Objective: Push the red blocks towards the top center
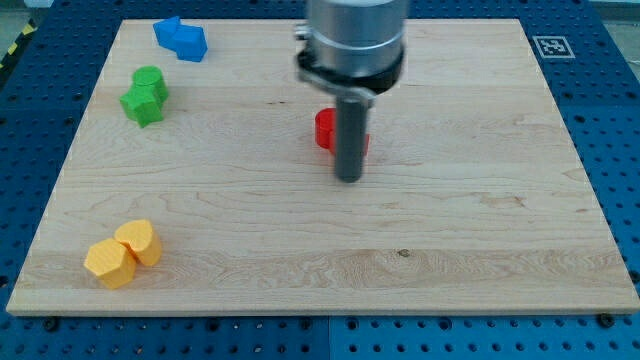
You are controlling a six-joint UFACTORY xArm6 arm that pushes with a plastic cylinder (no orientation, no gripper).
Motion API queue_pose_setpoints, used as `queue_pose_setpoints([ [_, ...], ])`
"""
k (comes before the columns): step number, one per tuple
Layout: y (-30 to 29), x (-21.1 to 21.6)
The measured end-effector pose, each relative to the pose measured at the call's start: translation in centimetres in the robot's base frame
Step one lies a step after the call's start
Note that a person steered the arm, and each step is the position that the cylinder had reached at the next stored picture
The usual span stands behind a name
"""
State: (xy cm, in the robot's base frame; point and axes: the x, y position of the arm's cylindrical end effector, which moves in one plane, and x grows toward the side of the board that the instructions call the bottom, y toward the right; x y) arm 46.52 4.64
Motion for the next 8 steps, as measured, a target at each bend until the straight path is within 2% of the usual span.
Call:
queue_pose_setpoints([
  [1,4.0,-2.6],
  [3,4.2,-2.6],
  [8,-4.1,-2.3],
])
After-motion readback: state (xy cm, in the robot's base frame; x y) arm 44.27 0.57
